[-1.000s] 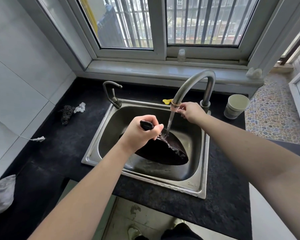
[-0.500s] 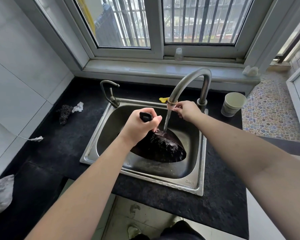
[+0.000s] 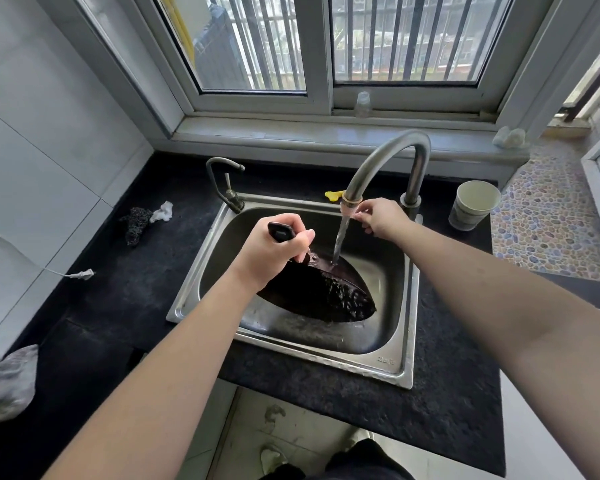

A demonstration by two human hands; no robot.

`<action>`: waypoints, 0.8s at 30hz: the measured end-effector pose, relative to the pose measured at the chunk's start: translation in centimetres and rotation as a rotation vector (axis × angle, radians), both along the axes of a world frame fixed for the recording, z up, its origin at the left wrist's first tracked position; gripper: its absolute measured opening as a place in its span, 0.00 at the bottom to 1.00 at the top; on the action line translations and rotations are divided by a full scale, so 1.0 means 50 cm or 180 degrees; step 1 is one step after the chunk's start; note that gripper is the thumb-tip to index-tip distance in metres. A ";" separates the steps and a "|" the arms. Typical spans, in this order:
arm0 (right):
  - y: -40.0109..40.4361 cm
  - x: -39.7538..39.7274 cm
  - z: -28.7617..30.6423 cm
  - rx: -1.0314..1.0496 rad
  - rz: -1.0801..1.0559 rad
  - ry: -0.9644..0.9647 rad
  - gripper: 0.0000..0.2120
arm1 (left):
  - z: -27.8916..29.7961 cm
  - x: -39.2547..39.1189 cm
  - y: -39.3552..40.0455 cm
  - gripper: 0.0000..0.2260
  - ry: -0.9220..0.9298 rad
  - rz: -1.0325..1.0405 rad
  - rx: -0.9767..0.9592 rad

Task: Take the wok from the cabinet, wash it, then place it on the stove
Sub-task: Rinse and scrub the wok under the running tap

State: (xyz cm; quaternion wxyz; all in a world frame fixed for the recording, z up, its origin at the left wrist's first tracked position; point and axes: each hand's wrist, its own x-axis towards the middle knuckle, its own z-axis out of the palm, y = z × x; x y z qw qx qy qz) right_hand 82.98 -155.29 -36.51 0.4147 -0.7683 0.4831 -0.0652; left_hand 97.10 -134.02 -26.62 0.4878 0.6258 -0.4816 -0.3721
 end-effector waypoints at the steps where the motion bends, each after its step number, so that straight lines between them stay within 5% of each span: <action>1: -0.001 0.001 -0.001 0.0003 0.0001 0.0010 0.10 | -0.001 0.005 0.003 0.13 0.0003 -0.0011 -0.0006; 24: -0.004 0.005 -0.008 0.0059 -0.0046 -0.0004 0.09 | -0.020 0.097 0.088 0.13 0.0291 0.0518 -0.0255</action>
